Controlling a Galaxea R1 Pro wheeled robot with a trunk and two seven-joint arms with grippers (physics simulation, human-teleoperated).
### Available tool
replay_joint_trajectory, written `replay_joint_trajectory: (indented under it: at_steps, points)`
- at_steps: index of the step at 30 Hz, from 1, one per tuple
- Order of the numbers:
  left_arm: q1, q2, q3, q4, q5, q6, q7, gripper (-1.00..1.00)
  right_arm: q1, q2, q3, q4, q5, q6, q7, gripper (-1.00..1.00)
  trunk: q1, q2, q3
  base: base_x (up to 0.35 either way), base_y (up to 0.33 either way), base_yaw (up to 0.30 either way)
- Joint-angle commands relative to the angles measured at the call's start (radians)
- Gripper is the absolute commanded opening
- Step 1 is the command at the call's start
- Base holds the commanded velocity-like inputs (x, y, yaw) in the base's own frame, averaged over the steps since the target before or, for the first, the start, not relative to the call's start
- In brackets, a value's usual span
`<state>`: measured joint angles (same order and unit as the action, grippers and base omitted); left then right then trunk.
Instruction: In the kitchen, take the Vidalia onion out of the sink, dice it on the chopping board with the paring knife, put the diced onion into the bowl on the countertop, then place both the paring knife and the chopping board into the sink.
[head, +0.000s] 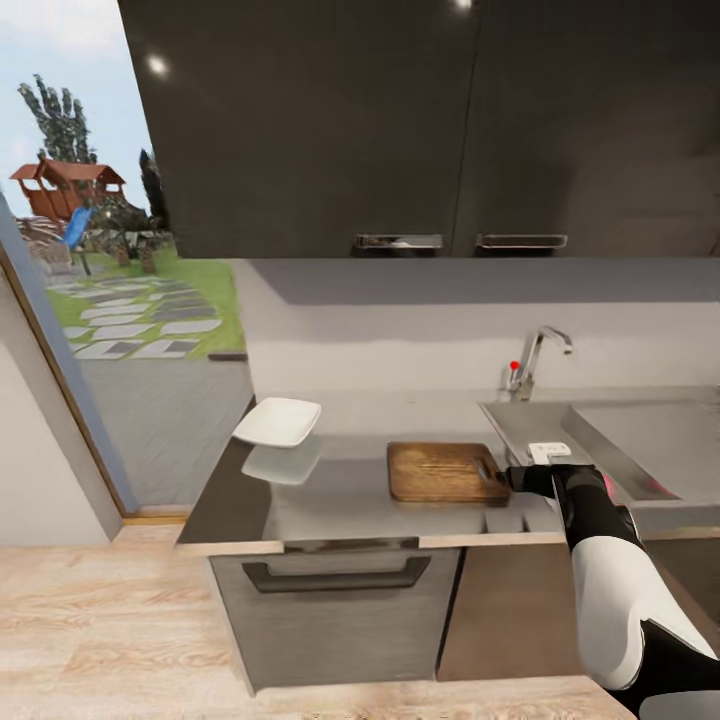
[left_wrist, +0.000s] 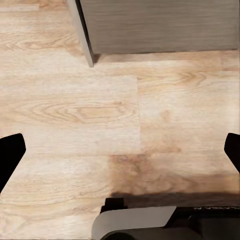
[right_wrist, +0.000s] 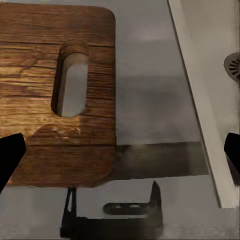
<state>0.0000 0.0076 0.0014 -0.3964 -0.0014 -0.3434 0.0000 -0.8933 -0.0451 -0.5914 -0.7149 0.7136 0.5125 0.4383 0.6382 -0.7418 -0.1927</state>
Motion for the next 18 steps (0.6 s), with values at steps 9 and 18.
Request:
replay_joint_trajectory:
  at_steps: [9, 18]
  points:
    - [0.000, 0.000, 0.000, -0.001, 0.000, -0.002, 0.000, 1.00, -0.001, 0.001, -0.004, -0.002, 0.010, 0.000, 0.011, 1.00, 0.000, -0.001, 0.013, -0.346, 0.000, 0.000]
    - [0.000, 0.000, 0.000, -0.001, 0.000, -0.002, 0.000, 1.00, -0.001, 0.001, -0.004, -0.002, 0.010, 0.000, 0.013, 1.00, 0.000, -0.001, 0.027, -0.346, 0.000, 0.000]
